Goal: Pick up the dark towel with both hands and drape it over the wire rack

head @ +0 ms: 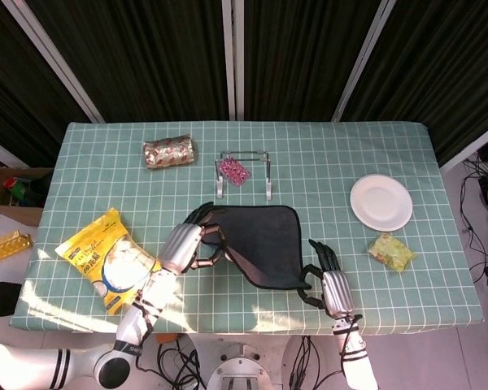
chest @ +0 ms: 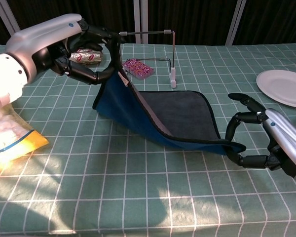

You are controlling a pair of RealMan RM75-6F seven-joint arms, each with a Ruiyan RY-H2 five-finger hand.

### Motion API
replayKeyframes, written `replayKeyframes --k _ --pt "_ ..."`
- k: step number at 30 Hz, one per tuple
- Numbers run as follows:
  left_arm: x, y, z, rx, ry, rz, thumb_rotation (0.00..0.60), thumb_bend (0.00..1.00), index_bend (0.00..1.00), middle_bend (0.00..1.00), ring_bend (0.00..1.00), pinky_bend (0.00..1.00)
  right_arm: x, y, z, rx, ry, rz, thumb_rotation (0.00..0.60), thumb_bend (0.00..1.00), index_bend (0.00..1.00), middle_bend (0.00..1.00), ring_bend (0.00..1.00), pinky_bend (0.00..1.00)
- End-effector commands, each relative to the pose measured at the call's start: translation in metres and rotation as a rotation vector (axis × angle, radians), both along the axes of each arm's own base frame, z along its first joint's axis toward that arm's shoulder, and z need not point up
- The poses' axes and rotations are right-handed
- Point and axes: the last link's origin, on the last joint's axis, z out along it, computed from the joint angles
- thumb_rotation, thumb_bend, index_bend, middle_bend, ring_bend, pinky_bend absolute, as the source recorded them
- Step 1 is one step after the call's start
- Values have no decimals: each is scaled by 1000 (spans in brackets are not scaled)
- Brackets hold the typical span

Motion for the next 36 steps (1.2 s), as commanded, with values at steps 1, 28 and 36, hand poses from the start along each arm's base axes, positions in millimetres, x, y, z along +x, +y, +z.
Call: replayKeyframes --k 1,28,36 --pt "0 4 5 -14 -44 21 600 664 822 156 34 117 7 -17 13 -22 -35 0 600 600 1000 95 0 0" --pt "13 162 62 -24 -353 395 600 681 824 156 34 117 123 -227 130 -23 11 -41 600 552 1000 100 0 0" --pt "13 203 73 36 -402 495 600 705 824 164 34 118 150 -280 133 -94 125 -45 600 530 1000 100 0 0"
